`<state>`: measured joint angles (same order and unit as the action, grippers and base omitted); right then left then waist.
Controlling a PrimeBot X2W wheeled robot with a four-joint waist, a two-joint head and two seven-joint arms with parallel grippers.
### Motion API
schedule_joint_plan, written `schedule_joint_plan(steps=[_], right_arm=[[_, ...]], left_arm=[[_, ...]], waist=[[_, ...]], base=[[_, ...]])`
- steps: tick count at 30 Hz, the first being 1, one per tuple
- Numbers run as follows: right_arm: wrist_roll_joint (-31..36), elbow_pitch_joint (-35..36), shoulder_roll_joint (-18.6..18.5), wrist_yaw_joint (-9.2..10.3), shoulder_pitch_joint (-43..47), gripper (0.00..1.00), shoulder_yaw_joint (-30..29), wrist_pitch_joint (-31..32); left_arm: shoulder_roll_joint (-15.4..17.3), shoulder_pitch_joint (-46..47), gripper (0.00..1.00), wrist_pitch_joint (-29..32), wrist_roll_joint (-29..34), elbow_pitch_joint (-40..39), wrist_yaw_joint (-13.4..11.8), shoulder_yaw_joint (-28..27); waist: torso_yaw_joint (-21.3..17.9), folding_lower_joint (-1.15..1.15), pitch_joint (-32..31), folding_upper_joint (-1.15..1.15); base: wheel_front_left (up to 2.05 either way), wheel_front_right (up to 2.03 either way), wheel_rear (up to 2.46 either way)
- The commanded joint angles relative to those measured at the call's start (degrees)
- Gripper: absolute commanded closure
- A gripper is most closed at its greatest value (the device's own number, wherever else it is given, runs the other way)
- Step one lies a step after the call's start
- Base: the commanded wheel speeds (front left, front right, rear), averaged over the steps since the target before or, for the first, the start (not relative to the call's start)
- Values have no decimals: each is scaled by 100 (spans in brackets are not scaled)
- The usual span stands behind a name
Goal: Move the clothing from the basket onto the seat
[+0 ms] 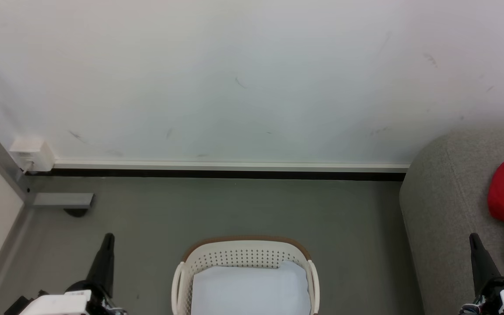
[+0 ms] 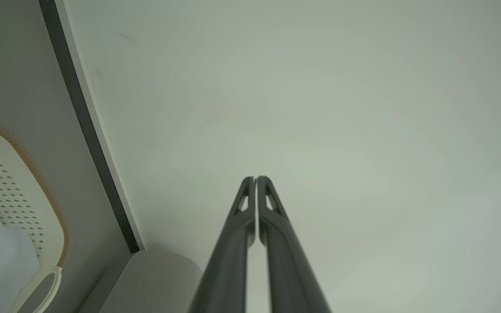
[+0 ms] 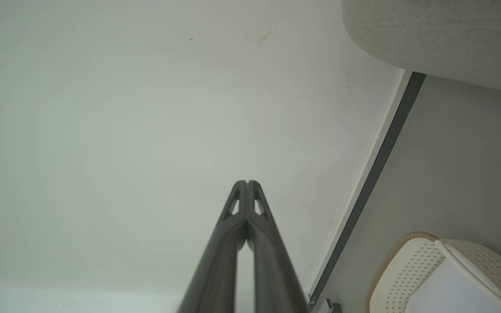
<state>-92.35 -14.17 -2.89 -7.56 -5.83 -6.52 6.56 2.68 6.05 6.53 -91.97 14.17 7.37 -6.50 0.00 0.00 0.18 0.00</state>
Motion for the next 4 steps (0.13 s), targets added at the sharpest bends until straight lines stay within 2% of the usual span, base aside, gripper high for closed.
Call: schedule_joint_plan(steps=[1,4], right_arm=[[-5,31,6,14,-72,100,-27,20],[-5,31,6,14,-72,100,-27,20]], left_arm=[[38,40,100,23,-80,-21,26,-11],[38,40,100,23,-80,-21,26,-11]], waist=[[0,0,0,0],[0,0,0,0]], base=[[0,0,0],[0,0,0]])
